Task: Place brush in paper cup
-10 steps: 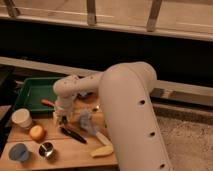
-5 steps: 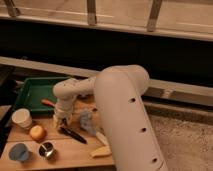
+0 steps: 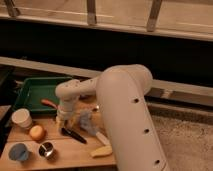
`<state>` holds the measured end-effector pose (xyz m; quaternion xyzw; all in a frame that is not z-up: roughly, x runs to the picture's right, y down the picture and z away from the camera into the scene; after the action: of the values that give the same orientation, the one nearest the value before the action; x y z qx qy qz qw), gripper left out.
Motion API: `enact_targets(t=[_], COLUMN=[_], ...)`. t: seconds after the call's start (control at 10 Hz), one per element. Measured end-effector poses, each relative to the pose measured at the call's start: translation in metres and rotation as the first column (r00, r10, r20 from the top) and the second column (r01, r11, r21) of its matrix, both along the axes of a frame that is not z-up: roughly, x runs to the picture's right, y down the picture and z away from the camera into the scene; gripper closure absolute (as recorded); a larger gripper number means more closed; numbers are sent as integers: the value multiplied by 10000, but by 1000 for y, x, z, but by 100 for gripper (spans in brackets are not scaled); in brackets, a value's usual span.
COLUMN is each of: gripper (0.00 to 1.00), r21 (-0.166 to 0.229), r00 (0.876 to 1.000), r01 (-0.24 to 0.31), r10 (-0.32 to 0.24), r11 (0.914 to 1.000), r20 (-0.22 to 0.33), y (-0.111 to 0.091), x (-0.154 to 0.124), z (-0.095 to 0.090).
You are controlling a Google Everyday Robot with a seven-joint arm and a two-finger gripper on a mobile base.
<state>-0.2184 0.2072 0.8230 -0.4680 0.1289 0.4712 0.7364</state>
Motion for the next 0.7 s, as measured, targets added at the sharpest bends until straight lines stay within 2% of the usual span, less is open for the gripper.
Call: enact_targets(t=[0.3, 0.7], gripper=[47, 82], r21=[-196, -163], r00=[9989, 9981], r01=[447, 508], r10=[-450, -513], r11=[9988, 9986], r20=[-121, -343], y=[10, 14], x=[1, 5], z=[-6, -6])
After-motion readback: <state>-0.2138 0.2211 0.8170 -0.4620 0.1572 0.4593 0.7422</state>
